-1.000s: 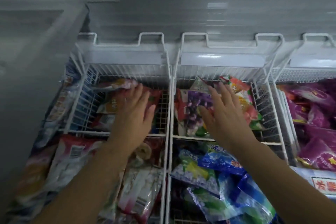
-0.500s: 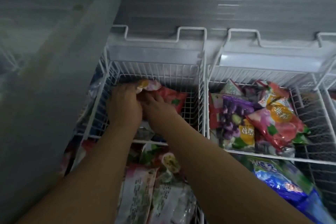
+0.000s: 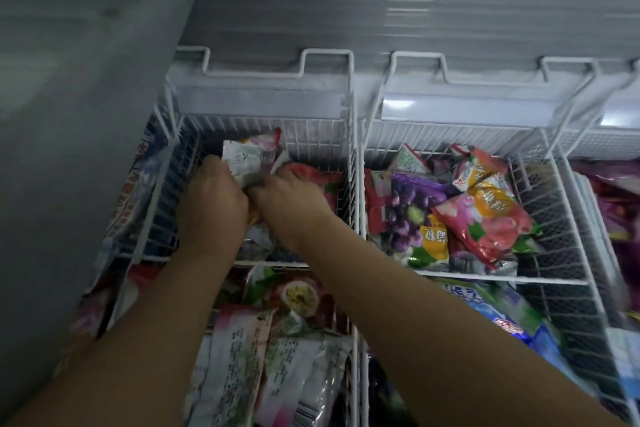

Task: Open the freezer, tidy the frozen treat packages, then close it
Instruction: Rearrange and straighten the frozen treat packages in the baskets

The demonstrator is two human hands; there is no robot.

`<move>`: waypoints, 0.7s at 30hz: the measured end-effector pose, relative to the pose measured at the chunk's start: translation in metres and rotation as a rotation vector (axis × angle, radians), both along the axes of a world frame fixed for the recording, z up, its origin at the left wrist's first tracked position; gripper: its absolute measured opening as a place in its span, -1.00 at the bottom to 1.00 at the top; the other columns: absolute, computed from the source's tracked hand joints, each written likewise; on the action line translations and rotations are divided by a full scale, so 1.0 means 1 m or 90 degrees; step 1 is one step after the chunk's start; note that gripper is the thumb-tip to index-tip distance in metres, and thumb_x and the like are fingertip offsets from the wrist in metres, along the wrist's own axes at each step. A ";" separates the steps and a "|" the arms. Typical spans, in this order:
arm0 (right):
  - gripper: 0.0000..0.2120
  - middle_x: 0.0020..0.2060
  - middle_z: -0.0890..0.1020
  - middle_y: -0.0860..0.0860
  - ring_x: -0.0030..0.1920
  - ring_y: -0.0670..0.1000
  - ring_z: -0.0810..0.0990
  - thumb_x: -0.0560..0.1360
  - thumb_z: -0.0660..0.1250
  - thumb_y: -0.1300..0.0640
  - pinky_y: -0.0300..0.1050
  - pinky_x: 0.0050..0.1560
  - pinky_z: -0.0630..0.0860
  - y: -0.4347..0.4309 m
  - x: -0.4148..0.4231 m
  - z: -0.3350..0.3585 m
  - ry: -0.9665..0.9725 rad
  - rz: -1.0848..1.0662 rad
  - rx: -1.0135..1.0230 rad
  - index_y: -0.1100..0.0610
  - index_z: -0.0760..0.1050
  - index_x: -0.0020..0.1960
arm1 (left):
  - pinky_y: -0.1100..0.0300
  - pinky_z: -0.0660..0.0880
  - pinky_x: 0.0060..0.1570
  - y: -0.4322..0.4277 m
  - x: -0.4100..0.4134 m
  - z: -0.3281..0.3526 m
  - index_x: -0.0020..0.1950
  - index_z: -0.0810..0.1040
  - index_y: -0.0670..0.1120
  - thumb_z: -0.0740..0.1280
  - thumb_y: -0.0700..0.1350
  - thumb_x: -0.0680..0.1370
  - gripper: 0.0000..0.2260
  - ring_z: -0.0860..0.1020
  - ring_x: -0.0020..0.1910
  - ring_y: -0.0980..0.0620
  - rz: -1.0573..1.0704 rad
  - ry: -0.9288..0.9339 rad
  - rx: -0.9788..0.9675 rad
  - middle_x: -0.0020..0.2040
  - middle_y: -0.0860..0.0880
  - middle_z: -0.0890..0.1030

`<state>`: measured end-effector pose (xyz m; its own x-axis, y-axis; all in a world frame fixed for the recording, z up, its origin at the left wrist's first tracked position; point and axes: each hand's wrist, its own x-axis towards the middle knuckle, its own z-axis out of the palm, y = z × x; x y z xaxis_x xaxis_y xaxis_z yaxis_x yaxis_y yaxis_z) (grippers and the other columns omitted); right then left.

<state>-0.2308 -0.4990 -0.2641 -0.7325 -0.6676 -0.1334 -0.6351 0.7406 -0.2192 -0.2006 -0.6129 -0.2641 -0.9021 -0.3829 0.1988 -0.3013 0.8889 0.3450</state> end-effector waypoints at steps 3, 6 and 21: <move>-0.58 0.26 0.51 0.08 0.35 0.16 0.37 0.50 0.32 0.22 0.13 0.34 0.36 0.040 0.012 0.037 0.041 0.000 -0.068 0.05 0.44 0.35 | 0.04 0.22 -0.43 0.017 0.015 0.035 -0.12 0.39 -0.26 0.15 -0.24 0.62 -0.85 0.40 -0.40 -0.17 -0.020 0.097 0.024 -0.37 -0.16 0.36; -0.46 0.30 0.50 0.05 0.42 0.15 0.32 0.45 0.35 0.32 0.10 0.33 0.39 0.095 0.029 0.063 0.076 -0.047 -0.100 0.01 0.41 0.38 | -0.03 0.38 -0.43 0.036 0.036 0.067 -0.06 0.48 -0.28 0.15 -0.26 0.63 -0.84 0.45 -0.39 -0.18 -0.074 0.123 0.069 -0.35 -0.22 0.46; -0.30 0.55 -0.30 -0.02 0.52 0.20 -0.33 0.56 -0.08 -0.34 0.32 0.50 -0.10 0.277 0.054 0.004 -0.160 -0.239 0.113 -0.13 -0.30 0.56 | 0.00 0.37 0.34 0.183 0.032 0.044 0.52 0.24 -0.12 0.21 -0.29 0.54 -0.46 0.32 0.46 -0.10 -0.475 -0.138 -0.143 0.52 -0.14 0.27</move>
